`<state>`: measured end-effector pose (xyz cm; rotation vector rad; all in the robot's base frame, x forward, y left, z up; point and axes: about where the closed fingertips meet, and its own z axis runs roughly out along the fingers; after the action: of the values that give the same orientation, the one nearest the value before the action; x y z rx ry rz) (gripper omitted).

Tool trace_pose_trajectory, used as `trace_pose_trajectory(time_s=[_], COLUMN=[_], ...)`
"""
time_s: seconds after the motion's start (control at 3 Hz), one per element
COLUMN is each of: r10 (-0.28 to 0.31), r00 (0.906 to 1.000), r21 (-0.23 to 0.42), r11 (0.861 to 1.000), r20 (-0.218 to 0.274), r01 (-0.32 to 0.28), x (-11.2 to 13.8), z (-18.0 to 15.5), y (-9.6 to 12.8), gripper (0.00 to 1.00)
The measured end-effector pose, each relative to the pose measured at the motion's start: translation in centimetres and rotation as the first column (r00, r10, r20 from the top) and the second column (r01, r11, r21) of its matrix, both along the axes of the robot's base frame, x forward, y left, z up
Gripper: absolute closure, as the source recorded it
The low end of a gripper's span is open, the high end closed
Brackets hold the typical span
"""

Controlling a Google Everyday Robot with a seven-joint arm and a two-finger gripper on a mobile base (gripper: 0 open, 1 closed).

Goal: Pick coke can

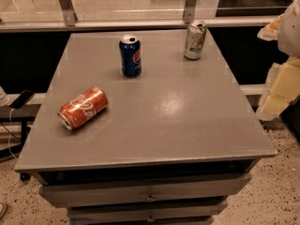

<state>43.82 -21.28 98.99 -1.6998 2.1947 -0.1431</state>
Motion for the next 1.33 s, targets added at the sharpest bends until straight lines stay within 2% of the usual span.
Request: trace_pose_trajectory(time_s=[0.33,0.67,1.0,1.33], r10=[0.0,0.134,0.368,0.589], r00=[1.0,0.9904,0.9263,0.7963], r21=[0.0,0.065,0.127,0.165], r11=[1.0,0.989,0.918,0.779], r20=[0.0,0.034,0.08,0.137], r01=[0.0,-0.136,-0.376,-0.605], x=[0.0,3.2,6.5,8.2], z=[0.0,-0.9,-2.6,-4.0], y=[0.0,4.2,11.8,19.1], gripper=[0.0,0.0,0.0,0.0])
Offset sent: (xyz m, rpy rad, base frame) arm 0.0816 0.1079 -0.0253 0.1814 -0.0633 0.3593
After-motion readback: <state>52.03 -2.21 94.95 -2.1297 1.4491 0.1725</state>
